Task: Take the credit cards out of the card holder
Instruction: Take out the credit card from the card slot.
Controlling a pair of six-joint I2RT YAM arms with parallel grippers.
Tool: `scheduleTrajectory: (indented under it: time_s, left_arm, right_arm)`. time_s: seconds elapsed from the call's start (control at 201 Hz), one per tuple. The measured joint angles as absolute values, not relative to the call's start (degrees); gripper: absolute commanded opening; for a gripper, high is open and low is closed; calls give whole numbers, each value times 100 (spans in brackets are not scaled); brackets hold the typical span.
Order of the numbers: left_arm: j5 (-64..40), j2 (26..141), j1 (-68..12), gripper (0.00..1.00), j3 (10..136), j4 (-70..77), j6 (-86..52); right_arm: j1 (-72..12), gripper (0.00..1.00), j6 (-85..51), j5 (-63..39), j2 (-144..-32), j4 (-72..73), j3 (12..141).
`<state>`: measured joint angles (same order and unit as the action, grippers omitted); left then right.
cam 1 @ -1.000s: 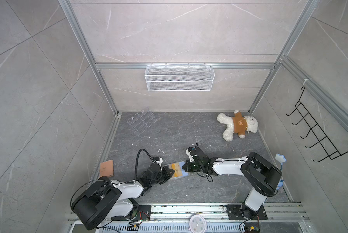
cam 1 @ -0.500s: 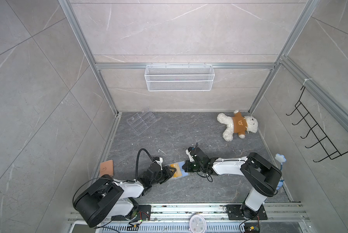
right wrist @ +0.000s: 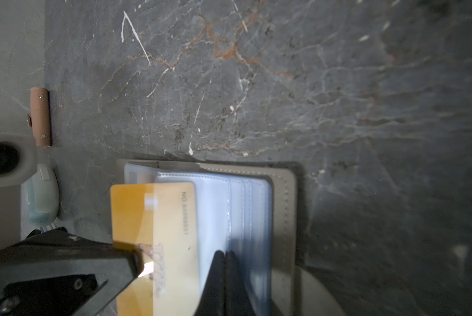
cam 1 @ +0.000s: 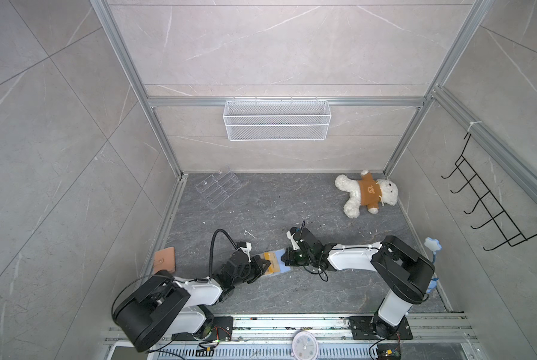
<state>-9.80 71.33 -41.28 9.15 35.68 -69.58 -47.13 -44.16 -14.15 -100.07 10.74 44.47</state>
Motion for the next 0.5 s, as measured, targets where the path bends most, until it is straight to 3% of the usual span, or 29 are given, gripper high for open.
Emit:
scheduleTrajectory:
  time_s: [0.164,0.314,0.503]
  left_arm:
    - [-696,5631,-4123,0,954,2082,-6864]
    - [-589,4801,-4121,0,1166,1122,-6783]
    - [-554,4541,-4121,0,1973,290,-6534]
  right_arm:
    - [-4711,9,-4412,-1417,-9992,1052,4447]
    - [-4724,43,-4362,-1461,-9810,827,4497]
    - [-4663,65,-4281,-1406,-9021,-14,4724]
